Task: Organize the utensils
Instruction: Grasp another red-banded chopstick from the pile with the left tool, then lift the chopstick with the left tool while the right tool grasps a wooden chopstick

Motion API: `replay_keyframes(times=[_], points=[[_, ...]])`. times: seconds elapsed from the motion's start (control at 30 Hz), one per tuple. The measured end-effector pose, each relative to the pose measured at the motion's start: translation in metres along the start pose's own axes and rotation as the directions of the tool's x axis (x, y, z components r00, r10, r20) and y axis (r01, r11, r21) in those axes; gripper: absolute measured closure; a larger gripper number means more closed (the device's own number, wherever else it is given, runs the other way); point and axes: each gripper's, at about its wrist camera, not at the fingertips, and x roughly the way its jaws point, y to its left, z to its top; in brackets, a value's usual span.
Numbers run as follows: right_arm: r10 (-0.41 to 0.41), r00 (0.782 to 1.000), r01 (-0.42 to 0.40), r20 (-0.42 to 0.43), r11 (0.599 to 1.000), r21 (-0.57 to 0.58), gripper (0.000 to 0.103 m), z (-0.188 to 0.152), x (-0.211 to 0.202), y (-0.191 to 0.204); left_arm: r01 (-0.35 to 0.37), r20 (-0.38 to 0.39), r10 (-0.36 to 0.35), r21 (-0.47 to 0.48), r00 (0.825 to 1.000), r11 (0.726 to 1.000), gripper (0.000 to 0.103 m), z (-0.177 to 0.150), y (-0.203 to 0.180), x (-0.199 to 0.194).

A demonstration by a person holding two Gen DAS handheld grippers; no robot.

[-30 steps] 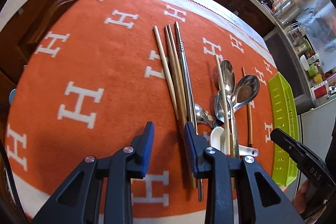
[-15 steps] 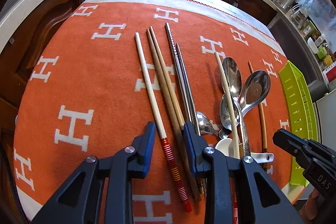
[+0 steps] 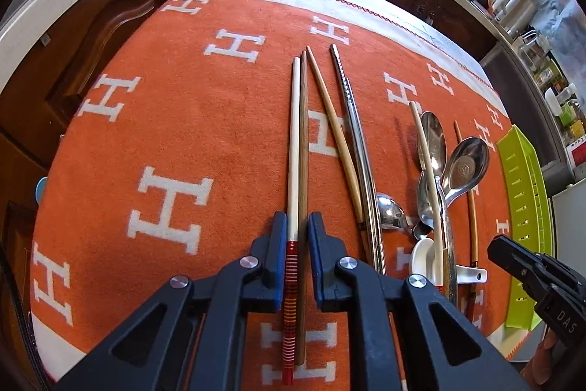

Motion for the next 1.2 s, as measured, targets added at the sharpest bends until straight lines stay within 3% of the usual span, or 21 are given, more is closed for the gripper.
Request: replay_keyframes(times=[0.13,0.23,0.33,0.4,0.6,0.8,0.93,0.97,1.2], points=[[0.003,1.0,-0.003,0.003,1.0,-0.009,0.095,-0.001,-0.001,0.004,0.079,-0.022,-0.081,-0.085,0.996,0.993,0.092,0.002,0.017,-0.001],[0.0,1.0,0.0,0.001,1.0,-0.008,0.095,-0.001,-0.001,0.003,0.088,-0.018,-0.091,-0.115,0.996,0.989,0.092,0.003,0.025,-0.002],[-0.001,1.0,0.001,-0.006,1.0,-0.008,0.095,-0.001,0.002,0.004,0.063,-0.008,-0.064,-0.091,0.998,0.994,0.092,0.001,0.023,-0.004],[-0.001,1.0,0.001,-0.01,1.0,-0.011,0.095,-0.001,0.003,0.006,0.003,0.008,-0.002,-0.07,1.0,0.998,0.092,0.001,0.02,-0.004],[0.001,1.0,-0.001,-0.014,1.0,-0.022,0.095,-0.002,0.003,0.008,-0.047,0.029,0.047,-0.003,0.998,0.999,0.091,0.002,0.01,-0.002],[0.005,1.0,-0.005,-0.018,1.0,-0.02,0.095,-0.003,0.004,0.01,-0.178,0.108,0.167,0.105,0.98,0.978,0.091,-0.005,-0.012,0.0],[0.01,1.0,-0.011,-0.023,1.0,-0.028,0.095,-0.004,0.004,0.014,-0.172,0.115,0.16,0.102,0.98,0.98,0.094,-0.005,-0.011,-0.001],[0.01,1.0,-0.011,-0.022,0.999,-0.033,0.095,-0.005,0.003,0.015,-0.167,0.115,0.156,0.097,0.981,0.981,0.099,-0.006,-0.008,-0.003],[0.064,0.998,-0.065,-0.014,0.996,-0.063,0.095,0.001,0.001,0.039,-0.13,0.125,0.128,0.008,0.984,0.992,0.1,-0.014,0.018,-0.018]])
